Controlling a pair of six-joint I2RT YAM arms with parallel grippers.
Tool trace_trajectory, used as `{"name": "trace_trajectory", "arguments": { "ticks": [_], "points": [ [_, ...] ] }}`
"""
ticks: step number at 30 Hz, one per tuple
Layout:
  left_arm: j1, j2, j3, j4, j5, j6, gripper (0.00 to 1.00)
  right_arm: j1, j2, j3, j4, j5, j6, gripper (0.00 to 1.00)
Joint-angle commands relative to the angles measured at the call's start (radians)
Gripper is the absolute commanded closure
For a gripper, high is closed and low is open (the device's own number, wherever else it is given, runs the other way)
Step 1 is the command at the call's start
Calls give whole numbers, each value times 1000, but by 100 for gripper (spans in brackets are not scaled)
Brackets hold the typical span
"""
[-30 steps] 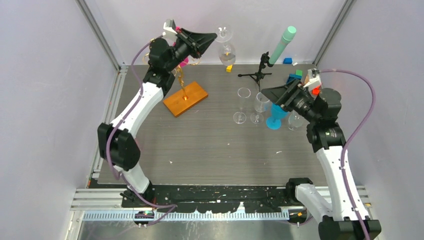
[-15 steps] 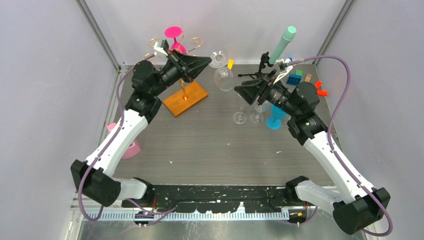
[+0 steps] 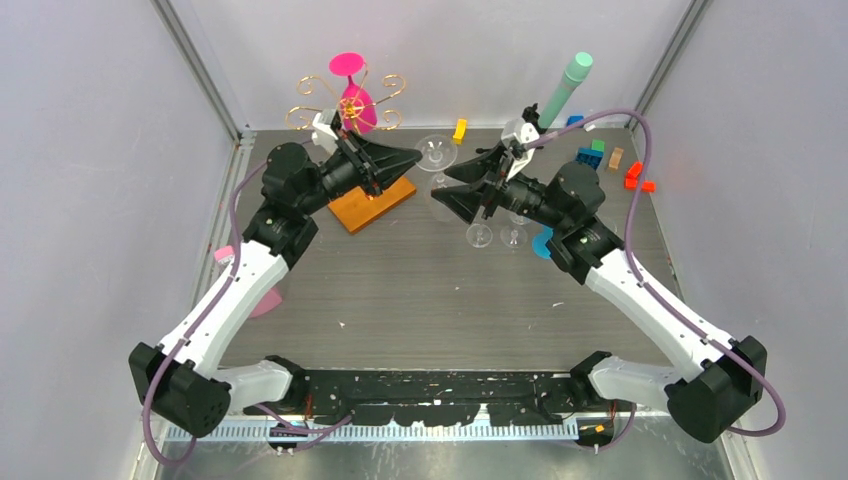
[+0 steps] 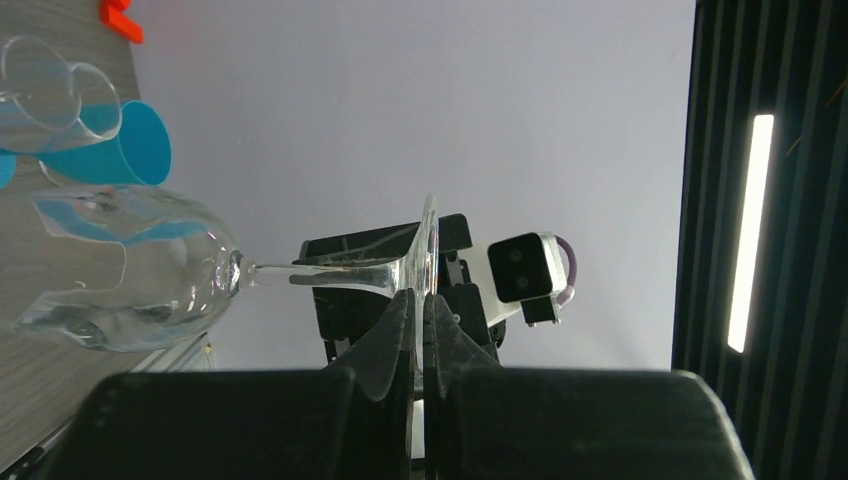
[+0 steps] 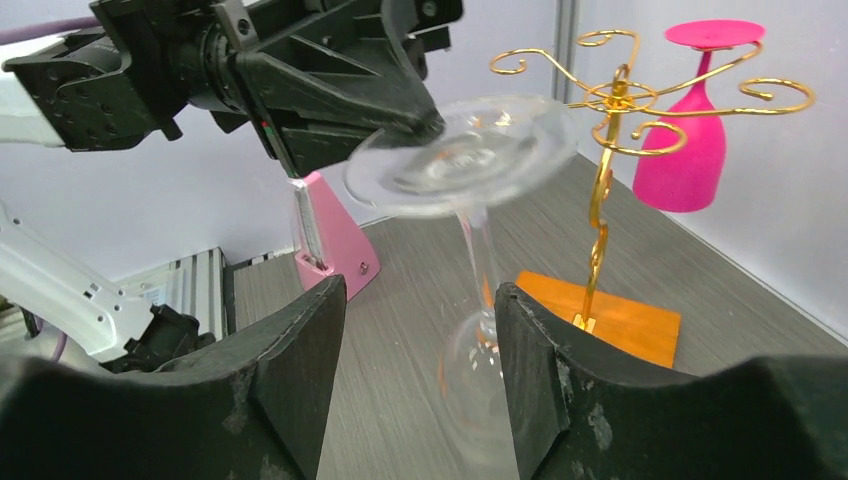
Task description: Take the wine glass off the wine glass rack
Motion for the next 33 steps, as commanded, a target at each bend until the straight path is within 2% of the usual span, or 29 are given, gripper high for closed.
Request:
{"name": "trace_trajectory", "arguments": {
  "ticks": [1, 4, 8, 13, 15, 17, 18, 20, 21, 23, 27, 30, 33],
  "points": [
    [-15, -44, -15, 40, 19, -26, 100, 35, 22, 53, 70, 1, -89, 39],
    [-17, -55, -23, 41, 15, -32, 100, 40, 47, 68, 63, -7, -94, 42],
    [-20, -66, -33, 41, 15, -42, 100, 44, 82, 76, 70, -12, -88, 51],
    [-21, -80, -36, 40, 11, -49, 100, 49, 108, 77, 93, 7, -91, 52],
    [-21, -81, -37, 38, 12, -50, 100, 49, 120, 82, 102, 21, -85, 59],
    [-21, -80, -39, 41, 12, -53, 100, 51, 127, 87, 118, 31, -66, 72],
    [-21, -81, -40, 44, 11, -53, 100, 52, 129, 86, 134, 38, -48, 84],
    [-21, -80, -39, 45, 7, -54, 100, 54, 127, 79, 164, 63, -21, 97],
    [-21, -79, -39, 46, 5, -52, 98, 56, 123, 68, 188, 88, -5, 99],
    [-21, -81, -39, 43, -5, -46, 80, 58, 111, 56, 224, 133, 19, 99],
    [-21, -95, -36, 9, -30, -2, 51, 59, 81, -3, 325, 248, 87, 100],
    [-21, -114, -54, -20, -57, 29, 40, 59, 57, -38, 386, 376, 140, 100],
    [-20, -131, -85, -16, -89, 49, 31, 59, 26, -76, 440, 579, 232, 100]
  ]
}}
